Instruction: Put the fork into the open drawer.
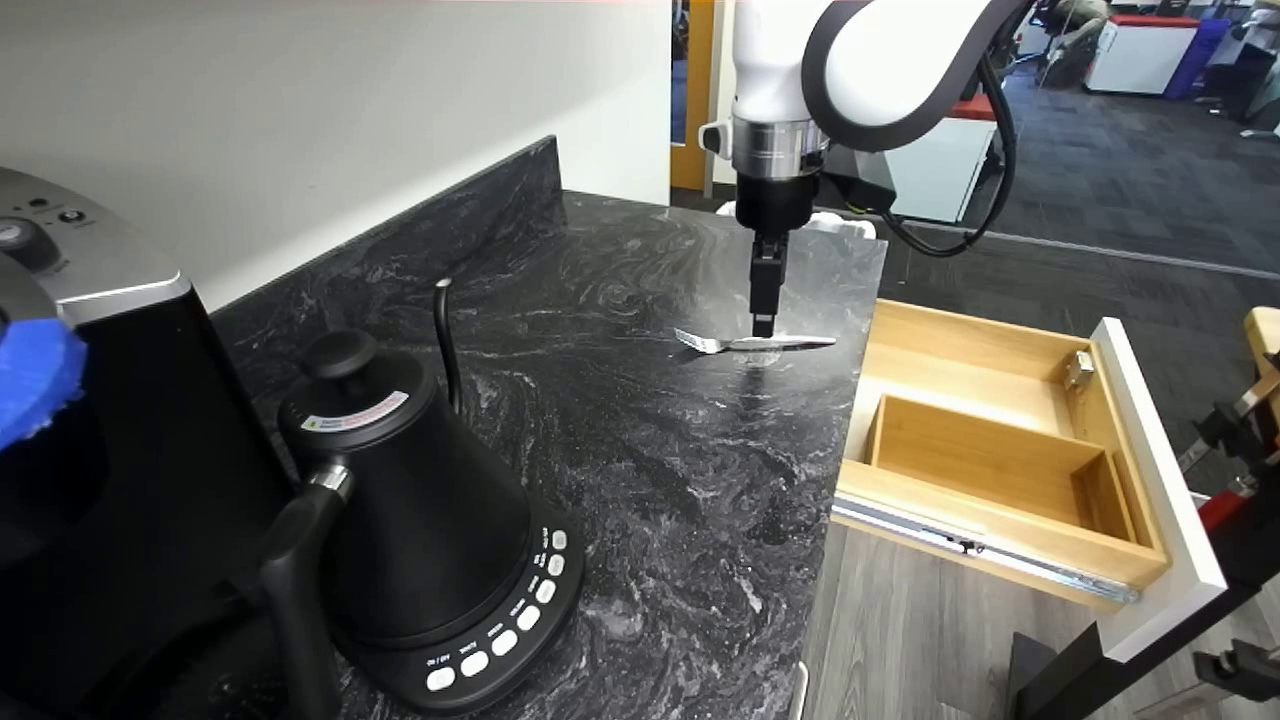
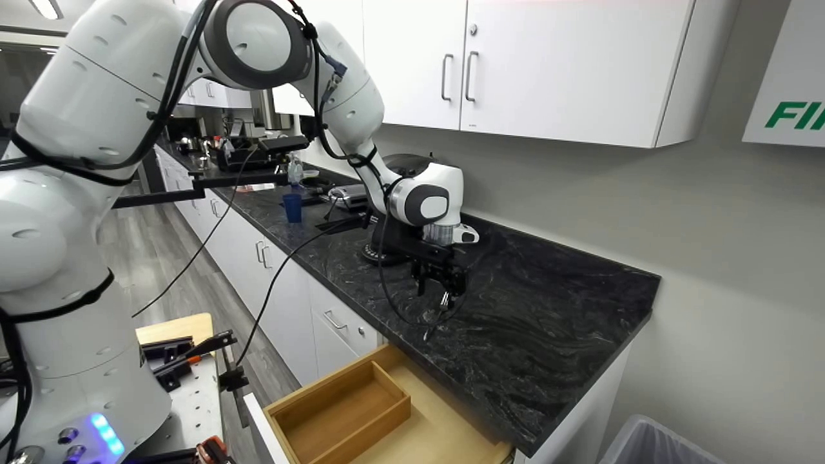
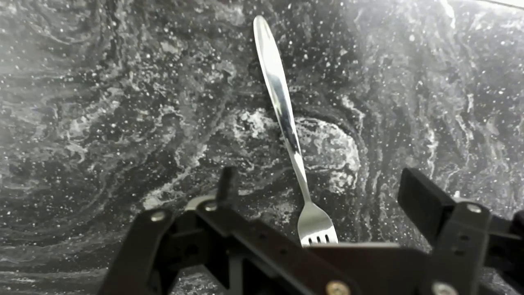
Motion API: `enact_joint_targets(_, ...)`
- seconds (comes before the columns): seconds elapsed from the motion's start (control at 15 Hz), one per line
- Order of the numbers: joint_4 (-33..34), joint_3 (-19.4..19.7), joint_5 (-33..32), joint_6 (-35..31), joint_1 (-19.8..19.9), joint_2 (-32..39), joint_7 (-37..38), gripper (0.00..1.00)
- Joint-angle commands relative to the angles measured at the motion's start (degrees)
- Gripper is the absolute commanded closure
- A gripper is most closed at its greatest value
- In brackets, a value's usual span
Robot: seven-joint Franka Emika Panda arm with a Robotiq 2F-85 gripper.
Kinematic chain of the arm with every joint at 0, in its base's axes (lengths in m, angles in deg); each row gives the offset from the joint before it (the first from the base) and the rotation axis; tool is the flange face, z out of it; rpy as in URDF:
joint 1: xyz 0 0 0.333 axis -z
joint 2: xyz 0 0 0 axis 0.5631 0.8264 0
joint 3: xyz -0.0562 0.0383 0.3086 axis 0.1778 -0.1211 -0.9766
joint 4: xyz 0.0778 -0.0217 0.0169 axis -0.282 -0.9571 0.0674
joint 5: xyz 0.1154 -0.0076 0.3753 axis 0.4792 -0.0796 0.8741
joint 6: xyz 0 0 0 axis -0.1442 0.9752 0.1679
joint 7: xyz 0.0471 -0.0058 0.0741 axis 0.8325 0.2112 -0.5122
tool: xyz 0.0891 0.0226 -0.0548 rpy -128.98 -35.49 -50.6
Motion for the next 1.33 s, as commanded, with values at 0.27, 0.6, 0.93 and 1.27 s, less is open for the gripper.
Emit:
enact_joint_targets(0.27, 0.09, -0.32, -0.24, 0.1, 0.09, 0.08, 0.16, 0.0)
enact_joint_targets(0.6, 0.17, -1.24, 0.56, -0.81, 0.99, 1.8, -1.21, 0.0)
enact_joint_targets(0.93, 0.66, -2.05, 0.78, -2.51, 1.62, 3.75, -2.72, 0.0)
enact_joint_targets(1.27, 1.67, -2.52, 1.11, -6.24, 2.37, 5.5, -3.15, 0.0)
